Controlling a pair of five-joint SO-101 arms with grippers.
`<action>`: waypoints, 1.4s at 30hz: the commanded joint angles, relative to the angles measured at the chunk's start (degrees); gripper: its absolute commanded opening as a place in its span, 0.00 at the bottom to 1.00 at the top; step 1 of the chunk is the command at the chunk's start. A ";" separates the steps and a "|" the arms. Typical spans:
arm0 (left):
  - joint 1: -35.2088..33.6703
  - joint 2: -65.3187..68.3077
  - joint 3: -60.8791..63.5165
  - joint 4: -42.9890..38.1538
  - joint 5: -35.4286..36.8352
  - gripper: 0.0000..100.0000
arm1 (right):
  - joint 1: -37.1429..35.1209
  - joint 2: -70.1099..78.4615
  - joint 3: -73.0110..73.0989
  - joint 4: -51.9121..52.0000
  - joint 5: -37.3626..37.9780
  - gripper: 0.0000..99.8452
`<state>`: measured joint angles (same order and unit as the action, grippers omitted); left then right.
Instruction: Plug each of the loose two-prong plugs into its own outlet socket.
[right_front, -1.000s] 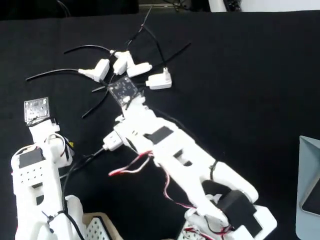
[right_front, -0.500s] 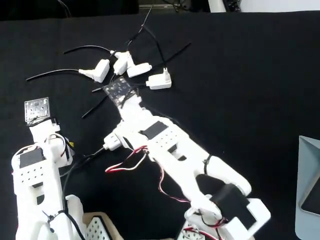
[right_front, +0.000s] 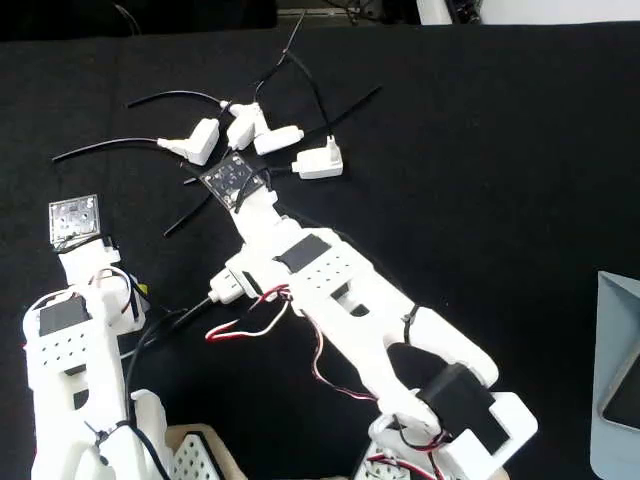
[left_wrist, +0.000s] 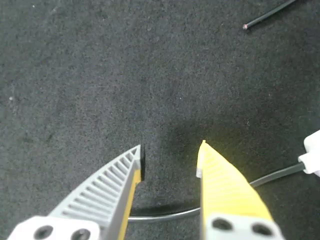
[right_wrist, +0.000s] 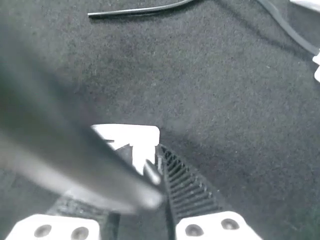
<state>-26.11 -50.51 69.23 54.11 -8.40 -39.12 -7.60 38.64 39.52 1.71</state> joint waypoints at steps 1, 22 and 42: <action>-0.66 -0.70 -0.22 -1.05 0.35 0.19 | -0.70 1.01 -2.33 0.26 0.09 0.01; -0.66 -1.14 1.45 -2.99 0.35 0.19 | 6.77 11.21 -12.44 -3.43 0.18 0.01; -0.48 -1.23 3.03 -7.56 0.62 0.18 | 14.51 2.07 -14.37 -5.01 -2.11 0.12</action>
<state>-26.11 -50.68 72.31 49.01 -8.40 -24.18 1.27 26.59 29.05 0.22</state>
